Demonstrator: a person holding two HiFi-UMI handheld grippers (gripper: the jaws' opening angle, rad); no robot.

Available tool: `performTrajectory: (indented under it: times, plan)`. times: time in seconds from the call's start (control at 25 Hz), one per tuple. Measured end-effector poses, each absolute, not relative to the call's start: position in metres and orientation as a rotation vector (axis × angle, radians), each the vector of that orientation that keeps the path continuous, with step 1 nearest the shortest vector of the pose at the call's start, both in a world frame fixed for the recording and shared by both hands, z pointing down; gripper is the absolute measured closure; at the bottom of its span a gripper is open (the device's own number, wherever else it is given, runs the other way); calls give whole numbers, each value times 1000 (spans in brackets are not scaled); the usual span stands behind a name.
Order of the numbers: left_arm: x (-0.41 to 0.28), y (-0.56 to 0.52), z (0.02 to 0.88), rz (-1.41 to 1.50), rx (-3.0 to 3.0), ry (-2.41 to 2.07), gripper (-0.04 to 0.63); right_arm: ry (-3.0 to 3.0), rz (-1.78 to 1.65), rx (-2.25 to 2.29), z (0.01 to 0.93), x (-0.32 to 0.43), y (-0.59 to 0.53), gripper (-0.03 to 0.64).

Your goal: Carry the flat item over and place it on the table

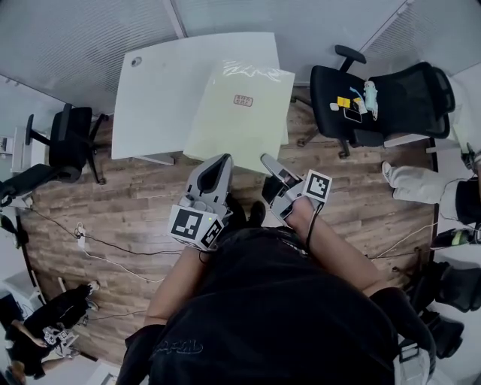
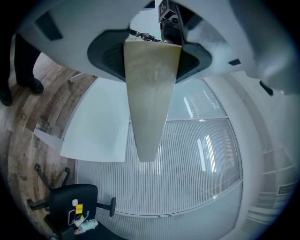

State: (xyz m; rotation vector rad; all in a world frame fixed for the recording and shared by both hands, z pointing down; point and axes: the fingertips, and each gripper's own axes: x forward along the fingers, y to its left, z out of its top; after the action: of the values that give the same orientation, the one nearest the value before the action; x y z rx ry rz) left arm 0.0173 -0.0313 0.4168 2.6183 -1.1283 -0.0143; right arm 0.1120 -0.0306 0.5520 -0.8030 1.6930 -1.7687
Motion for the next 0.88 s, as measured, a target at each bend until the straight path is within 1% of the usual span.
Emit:
performTrajectory:
  times: [0.44,0.88]
  plan:
    - [2,-78,417,-6,2642,-1068,582,1677,-1741,-830,550,97,-73,327]
    - [-36,-147,404,-10,2698,-1013,583,1657,-1680,-859,541,63,-141,327]
